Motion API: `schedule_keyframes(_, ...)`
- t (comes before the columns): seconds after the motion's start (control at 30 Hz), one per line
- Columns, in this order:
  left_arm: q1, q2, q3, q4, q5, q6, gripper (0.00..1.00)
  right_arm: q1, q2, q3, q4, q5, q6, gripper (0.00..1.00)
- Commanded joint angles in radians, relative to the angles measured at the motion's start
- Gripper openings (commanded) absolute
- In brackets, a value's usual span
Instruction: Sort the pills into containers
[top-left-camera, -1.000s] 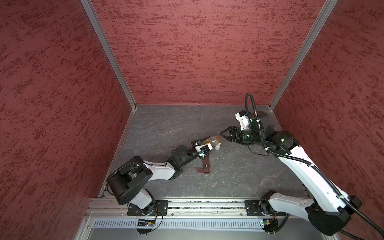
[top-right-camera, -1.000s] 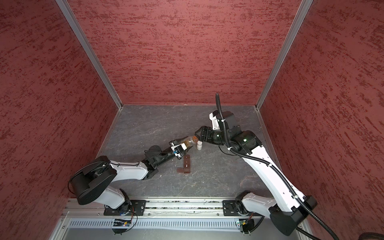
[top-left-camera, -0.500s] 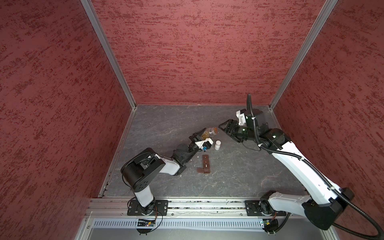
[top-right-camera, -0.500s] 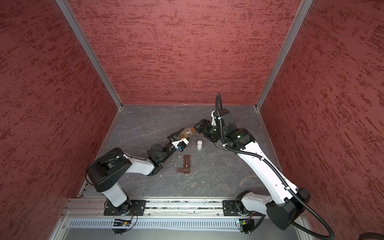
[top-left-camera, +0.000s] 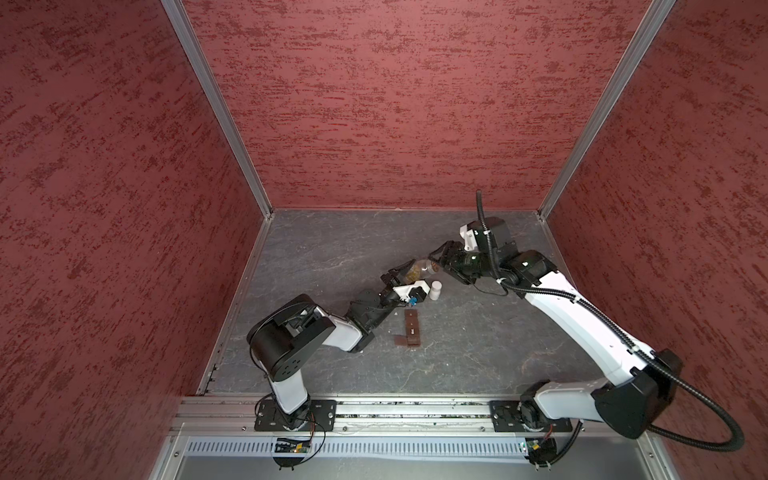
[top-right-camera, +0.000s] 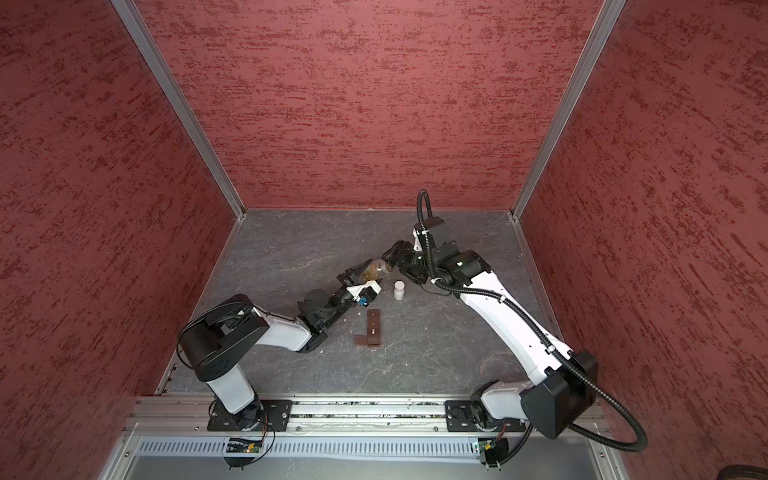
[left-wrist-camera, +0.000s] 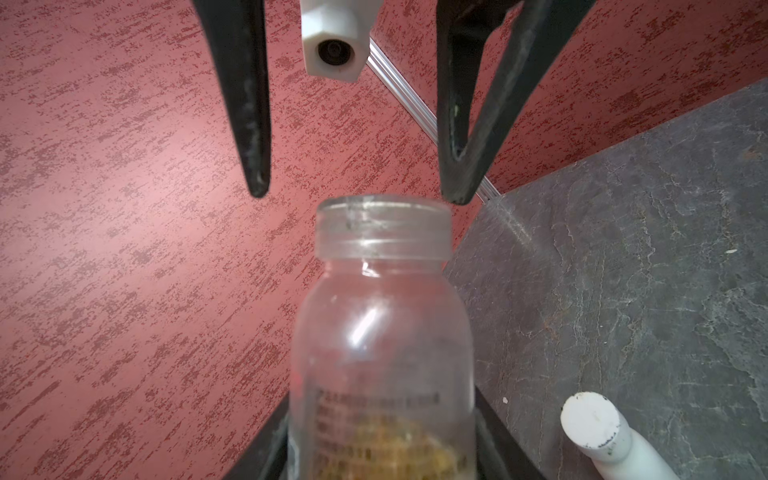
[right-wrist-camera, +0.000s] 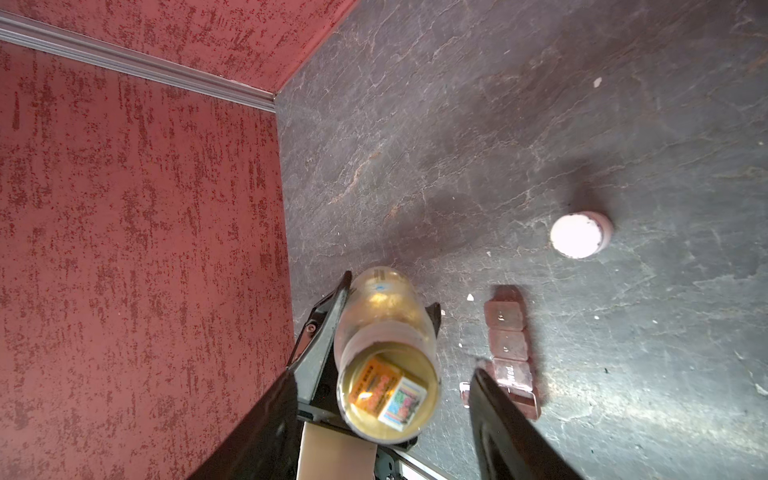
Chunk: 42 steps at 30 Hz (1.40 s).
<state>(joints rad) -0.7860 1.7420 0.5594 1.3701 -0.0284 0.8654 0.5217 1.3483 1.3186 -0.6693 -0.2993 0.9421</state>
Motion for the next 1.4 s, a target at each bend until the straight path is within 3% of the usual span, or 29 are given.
schedule_keyframes(0.0, -0.006, 0.007, 0.014, 0.043, -0.001, 0.002, 0.01, -0.006, 0.011, -0.015, 0.026, -0.024, -0.006, 0.65)
schedule_keyframes(0.73, -0.013, 0.001, 0.011, 0.041, 0.019, -0.010, 0.00, -0.008, 0.027, -0.019, 0.036, -0.088, -0.040, 0.34)
schedule_keyframes(0.9, -0.009, -0.042, -0.016, 0.013, 0.085, -0.066, 0.00, -0.006, 0.005, -0.005, 0.001, -0.141, -0.210, 0.32)
schedule_keyframes(1.07, 0.019, -0.211, -0.047, -0.211, 0.260, -0.244, 0.00, -0.006, -0.044, -0.021, -0.090, -0.127, -0.483, 0.30)
schedule_keyframes(1.2, 0.016, -0.303, -0.044, -0.378, 0.380, -0.318, 0.00, -0.006, -0.100, -0.051, -0.120, -0.175, -0.679, 0.29)
schedule_keyframes(1.37, 0.013, -0.343, -0.079, -0.399, 0.432, -0.377, 0.00, -0.005, -0.209, -0.122, -0.079, -0.238, -0.867, 0.24)
